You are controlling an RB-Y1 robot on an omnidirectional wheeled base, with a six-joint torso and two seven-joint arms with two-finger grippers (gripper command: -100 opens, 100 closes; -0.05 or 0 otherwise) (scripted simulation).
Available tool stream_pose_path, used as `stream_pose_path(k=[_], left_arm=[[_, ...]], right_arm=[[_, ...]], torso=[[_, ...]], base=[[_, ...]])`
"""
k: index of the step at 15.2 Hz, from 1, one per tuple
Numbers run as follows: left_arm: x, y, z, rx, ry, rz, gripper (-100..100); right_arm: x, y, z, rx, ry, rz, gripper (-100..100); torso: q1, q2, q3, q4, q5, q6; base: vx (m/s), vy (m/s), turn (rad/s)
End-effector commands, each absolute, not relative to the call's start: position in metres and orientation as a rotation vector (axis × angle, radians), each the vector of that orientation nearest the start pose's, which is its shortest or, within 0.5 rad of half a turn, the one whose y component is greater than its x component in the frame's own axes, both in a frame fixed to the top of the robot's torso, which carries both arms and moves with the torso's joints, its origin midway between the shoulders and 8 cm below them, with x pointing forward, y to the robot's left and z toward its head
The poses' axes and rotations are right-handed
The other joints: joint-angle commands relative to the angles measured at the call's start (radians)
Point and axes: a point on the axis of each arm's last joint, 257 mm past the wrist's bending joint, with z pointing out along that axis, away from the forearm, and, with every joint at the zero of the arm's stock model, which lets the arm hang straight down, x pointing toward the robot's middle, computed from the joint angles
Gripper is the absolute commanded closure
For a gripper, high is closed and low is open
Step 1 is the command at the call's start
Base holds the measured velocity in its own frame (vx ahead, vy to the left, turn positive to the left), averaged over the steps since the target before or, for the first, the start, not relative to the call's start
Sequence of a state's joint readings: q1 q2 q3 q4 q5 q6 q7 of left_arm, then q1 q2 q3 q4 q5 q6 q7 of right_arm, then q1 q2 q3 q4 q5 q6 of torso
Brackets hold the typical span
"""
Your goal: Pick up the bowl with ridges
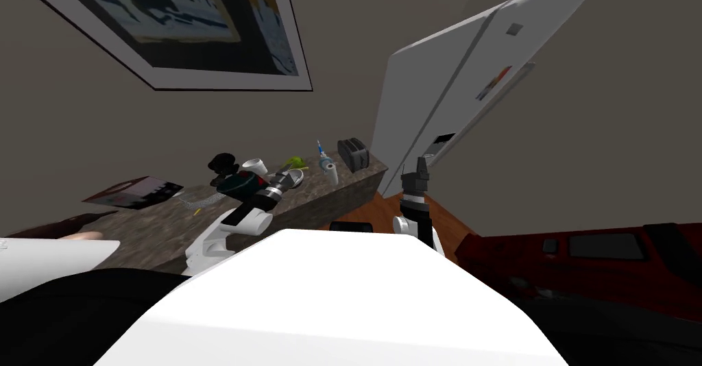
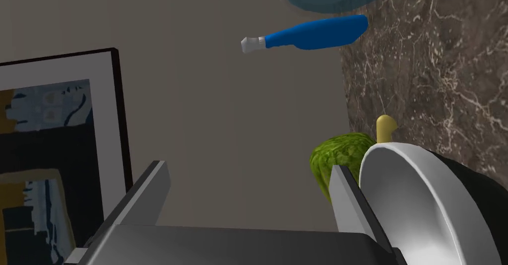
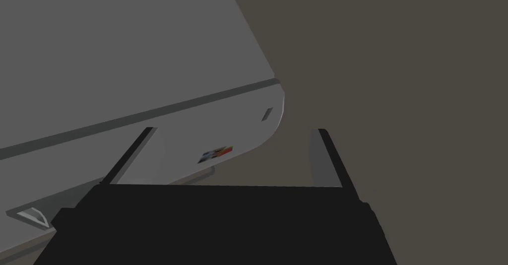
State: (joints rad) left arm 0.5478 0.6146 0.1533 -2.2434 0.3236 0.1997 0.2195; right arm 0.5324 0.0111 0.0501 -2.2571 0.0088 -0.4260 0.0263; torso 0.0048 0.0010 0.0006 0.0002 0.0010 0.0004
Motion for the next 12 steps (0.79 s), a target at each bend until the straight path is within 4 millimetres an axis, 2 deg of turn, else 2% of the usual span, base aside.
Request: stream_pose_path(k=[1, 12], left_arm=[[0.400, 0.370, -0.146, -1.205, 1.365, -1.081, -100], [0.388, 0.407, -0.195, -1.447, 1.480, -0.942, -100]], right_arm=[[0.359, -0.269, -0.012, 0.758, 0.704, 1.281, 0], [0.359, -0.269, -0.012, 0.758, 0.704, 1.281, 0]], torso=[[0.000, 0.000, 0.000, 0.000, 0.000, 0.000], [0.000, -0.001, -0.001, 0.000, 0.000, -0.001]], base=[[-0.025, 0.042, -0.072], [-0.029, 0.043, -0.134]])
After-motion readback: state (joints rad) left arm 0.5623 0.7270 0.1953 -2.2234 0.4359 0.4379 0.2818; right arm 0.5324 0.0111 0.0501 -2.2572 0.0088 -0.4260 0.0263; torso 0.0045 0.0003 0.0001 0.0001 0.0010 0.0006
